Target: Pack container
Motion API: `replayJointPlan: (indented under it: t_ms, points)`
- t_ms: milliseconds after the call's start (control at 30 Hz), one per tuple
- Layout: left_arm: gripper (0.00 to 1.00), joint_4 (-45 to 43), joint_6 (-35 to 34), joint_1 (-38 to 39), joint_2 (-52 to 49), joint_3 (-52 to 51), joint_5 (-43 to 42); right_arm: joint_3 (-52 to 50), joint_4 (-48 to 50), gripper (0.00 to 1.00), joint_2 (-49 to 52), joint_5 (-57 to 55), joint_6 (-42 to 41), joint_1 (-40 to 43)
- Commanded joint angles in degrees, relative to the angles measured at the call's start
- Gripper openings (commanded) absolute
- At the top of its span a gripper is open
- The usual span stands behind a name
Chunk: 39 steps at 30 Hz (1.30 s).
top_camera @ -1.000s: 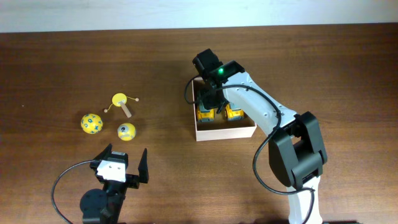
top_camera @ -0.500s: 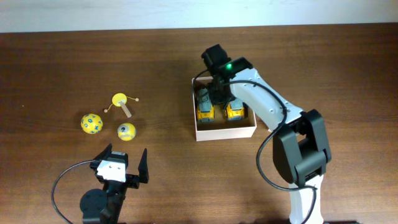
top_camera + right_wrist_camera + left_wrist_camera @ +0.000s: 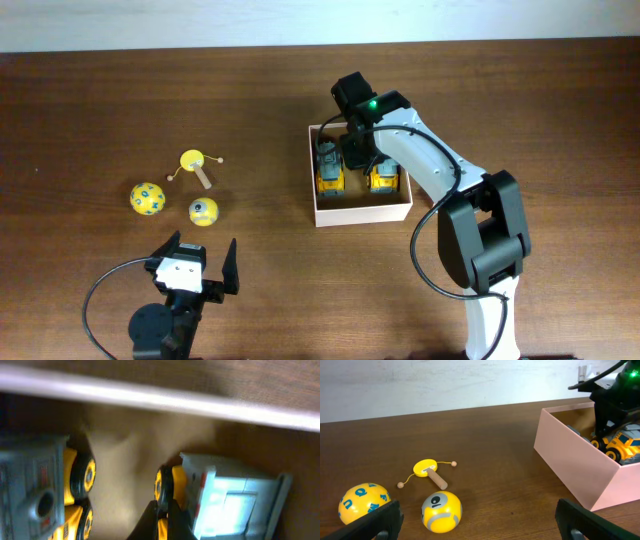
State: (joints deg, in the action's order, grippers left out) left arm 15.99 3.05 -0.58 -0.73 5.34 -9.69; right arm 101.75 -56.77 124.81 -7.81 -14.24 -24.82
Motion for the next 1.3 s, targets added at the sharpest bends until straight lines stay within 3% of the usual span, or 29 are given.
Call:
replayJointPlan:
  t_ms: [0,1267]
  points:
    - [0.99,-0.13,0.90,-0.35,0.44,-0.33,-0.59,-0.61,-1.70,0.04,0.35,2.60,0.50,-0.76]
    - [0.99,-0.13,0.90,-0.33,0.44,-0.33,-0.59,-0.61,-4.59,0.05,0.35,-6.32,5.05,-1.53]
